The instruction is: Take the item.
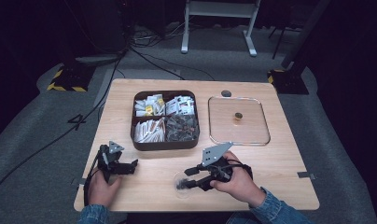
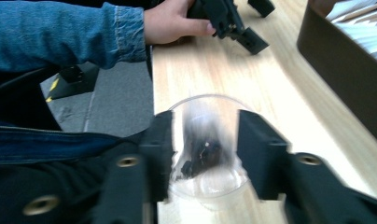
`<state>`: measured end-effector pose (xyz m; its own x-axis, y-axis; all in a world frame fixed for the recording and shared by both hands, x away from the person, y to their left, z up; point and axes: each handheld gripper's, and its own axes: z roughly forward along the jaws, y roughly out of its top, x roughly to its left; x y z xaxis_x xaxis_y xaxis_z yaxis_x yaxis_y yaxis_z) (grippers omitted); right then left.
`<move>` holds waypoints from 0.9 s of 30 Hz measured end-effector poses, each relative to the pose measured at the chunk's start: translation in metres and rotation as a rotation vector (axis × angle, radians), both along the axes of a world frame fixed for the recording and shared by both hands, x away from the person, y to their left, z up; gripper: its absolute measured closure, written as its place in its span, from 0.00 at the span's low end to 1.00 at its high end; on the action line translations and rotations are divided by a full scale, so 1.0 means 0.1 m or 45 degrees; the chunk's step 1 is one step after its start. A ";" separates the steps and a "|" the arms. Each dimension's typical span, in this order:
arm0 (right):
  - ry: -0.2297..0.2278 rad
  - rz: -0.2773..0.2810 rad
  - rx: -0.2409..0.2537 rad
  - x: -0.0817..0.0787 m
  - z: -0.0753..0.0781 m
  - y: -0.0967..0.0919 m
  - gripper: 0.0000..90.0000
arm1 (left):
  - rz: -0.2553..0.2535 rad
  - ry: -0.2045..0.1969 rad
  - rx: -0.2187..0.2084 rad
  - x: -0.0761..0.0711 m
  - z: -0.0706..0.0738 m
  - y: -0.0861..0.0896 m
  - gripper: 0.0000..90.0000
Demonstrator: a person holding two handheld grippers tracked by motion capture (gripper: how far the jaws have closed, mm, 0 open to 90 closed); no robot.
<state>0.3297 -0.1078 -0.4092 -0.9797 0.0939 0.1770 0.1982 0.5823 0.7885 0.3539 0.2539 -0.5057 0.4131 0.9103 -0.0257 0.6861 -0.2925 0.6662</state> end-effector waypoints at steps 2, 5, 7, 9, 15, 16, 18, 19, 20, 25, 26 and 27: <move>0.006 -0.007 0.013 0.00 0.01 -0.01 0.57 | 0.000 0.000 0.000 0.00 0.00 0.00 0.02; -0.007 -0.025 0.022 0.02 0.01 -0.02 0.54 | 0.000 0.000 0.000 0.00 0.00 0.00 0.02; -0.005 -0.031 0.033 0.03 0.01 -0.03 0.52 | 0.000 0.000 0.000 0.00 0.00 0.00 0.02; -0.011 -0.031 0.044 0.03 0.01 -0.03 0.50 | 0.000 0.000 0.000 0.00 0.00 0.00 0.02; -0.036 -0.078 0.092 0.05 0.05 -0.10 0.43 | 0.000 0.000 0.000 0.00 0.00 0.00 0.02; -0.042 -0.096 0.103 0.06 0.07 -0.12 0.42 | 0.000 0.000 0.000 0.00 0.00 0.00 0.02; -0.074 -0.162 0.125 0.09 0.13 -0.20 0.39 | 0.000 0.000 0.000 0.00 0.00 0.00 0.02; -0.088 -0.180 0.126 0.10 0.15 -0.24 0.39 | 0.000 0.000 0.000 0.00 0.00 0.00 0.02; -0.103 -0.195 0.125 0.12 0.17 -0.27 0.39 | 0.000 0.000 0.000 0.00 0.00 0.00 0.02; -0.157 -0.276 0.121 0.19 0.23 -0.42 0.39 | -0.001 0.000 -0.001 0.00 0.00 0.00 0.02; -0.167 -0.290 0.118 0.20 0.24 -0.45 0.39 | -0.002 0.001 -0.001 0.00 0.00 0.00 0.02; -0.167 -0.290 0.118 0.20 0.24 -0.45 0.39 | -0.002 0.001 -0.001 0.00 0.00 0.00 0.02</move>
<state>0.3501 -0.1530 -0.3854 -0.9504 0.3035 0.0678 0.2080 0.4586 0.8639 0.3534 0.2540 -0.5056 0.4147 0.9096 -0.0269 0.6859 -0.2930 0.6661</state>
